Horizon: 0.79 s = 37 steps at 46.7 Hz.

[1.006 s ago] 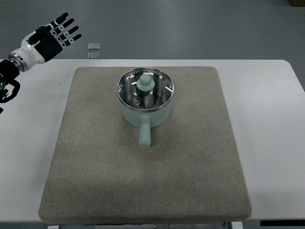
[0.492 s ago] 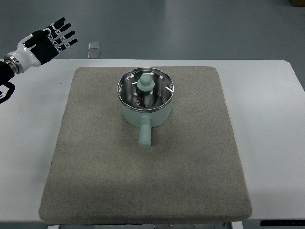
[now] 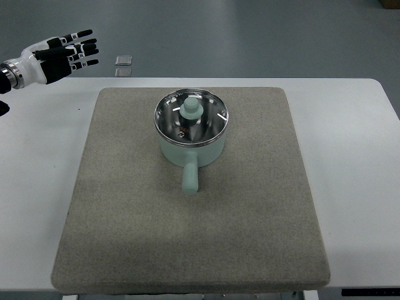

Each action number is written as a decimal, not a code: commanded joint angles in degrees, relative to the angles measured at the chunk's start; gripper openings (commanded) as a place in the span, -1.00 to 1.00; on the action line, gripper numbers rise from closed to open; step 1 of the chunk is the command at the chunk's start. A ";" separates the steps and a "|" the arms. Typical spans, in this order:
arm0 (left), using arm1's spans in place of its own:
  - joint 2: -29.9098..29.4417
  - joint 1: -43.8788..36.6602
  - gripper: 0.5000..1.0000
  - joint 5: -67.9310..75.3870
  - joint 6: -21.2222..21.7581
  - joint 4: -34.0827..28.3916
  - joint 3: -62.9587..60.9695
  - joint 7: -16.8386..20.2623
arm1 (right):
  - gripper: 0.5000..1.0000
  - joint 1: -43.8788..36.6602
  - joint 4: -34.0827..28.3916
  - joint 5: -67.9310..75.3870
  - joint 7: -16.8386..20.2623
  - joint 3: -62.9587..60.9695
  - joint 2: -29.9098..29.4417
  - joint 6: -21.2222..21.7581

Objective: Place lid left of pot with left hand
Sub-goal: 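Move the left hand forward toward the saucepan lid, then lower the left hand over the pot and reach for the lid knob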

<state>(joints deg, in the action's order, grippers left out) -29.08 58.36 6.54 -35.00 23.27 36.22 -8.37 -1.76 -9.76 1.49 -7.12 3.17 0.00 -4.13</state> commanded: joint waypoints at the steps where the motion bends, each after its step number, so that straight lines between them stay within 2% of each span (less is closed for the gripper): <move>1: -0.63 0.71 0.97 3.82 0.00 0.46 0.08 1.16 | 0.69 0.00 0.00 0.00 0.00 0.00 0.00 0.00; 8: -1.33 1.85 0.97 14.54 0.00 3.53 0.08 8.45 | 0.69 0.00 0.00 0.00 0.00 0.00 0.00 0.00; 12: -3.44 2.38 0.97 22.45 0.00 8.10 0.08 13.37 | 0.69 0.00 0.00 0.00 0.00 0.00 0.00 0.00; 17: -5.11 2.82 0.97 32.64 0.00 14.34 0.52 17.42 | 0.69 0.00 0.00 0.00 0.00 0.00 0.00 0.00; 23: -6.25 4.22 0.97 42.14 0.00 20.76 0.87 19.09 | 0.69 0.00 0.00 0.00 0.00 0.00 0.00 0.00; 37: -5.73 10.29 0.96 65.07 0.00 30.08 0.08 19.09 | 0.69 0.00 0.00 0.00 0.00 -0.09 0.00 0.00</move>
<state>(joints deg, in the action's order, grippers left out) -35.46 68.03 65.58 -35.01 51.55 36.32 10.74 -1.76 -9.75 1.49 -7.12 3.16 0.00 -4.14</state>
